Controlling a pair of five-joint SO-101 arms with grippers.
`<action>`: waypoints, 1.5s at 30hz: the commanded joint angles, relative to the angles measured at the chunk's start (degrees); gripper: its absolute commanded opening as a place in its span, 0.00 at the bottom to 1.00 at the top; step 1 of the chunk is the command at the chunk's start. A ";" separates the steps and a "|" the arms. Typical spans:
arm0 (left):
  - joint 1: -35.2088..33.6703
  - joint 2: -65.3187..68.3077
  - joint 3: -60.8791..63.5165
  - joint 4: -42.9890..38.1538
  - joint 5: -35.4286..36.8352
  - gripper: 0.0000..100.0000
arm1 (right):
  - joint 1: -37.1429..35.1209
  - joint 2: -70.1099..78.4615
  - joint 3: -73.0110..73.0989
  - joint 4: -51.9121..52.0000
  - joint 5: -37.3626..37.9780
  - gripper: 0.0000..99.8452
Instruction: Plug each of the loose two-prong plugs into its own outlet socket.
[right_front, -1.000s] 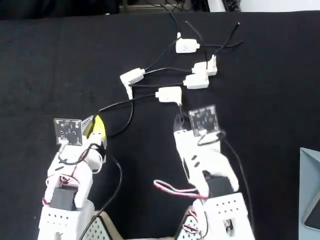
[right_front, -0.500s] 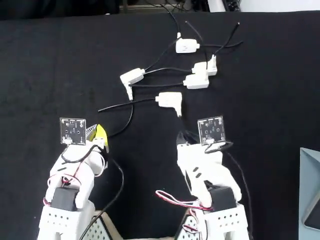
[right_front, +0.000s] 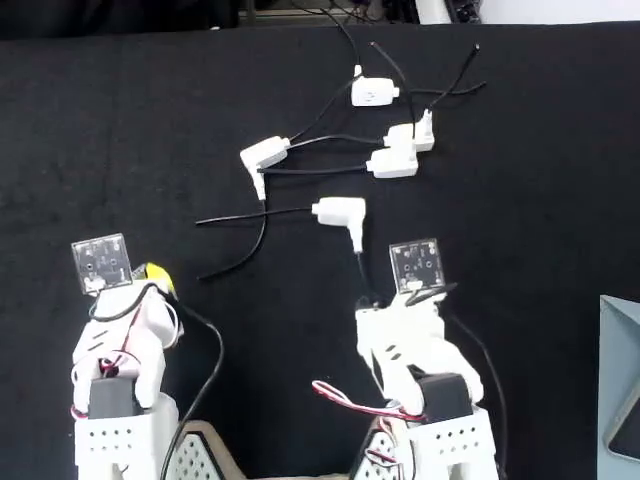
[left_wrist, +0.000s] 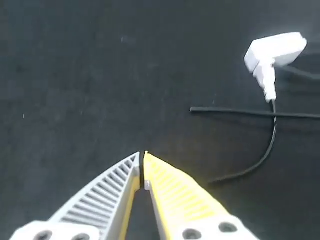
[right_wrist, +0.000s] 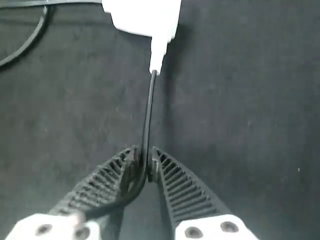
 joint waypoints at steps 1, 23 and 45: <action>-0.40 -0.26 1.01 4.84 0.35 0.03 | 0.70 -4.00 -0.57 4.22 -0.26 0.02; -0.22 -0.35 0.84 8.26 0.35 0.03 | 0.44 -3.65 -0.48 5.27 -0.88 0.40; -0.57 -0.44 1.01 8.26 0.44 0.03 | -2.20 -4.09 -19.56 2.99 -6.33 0.53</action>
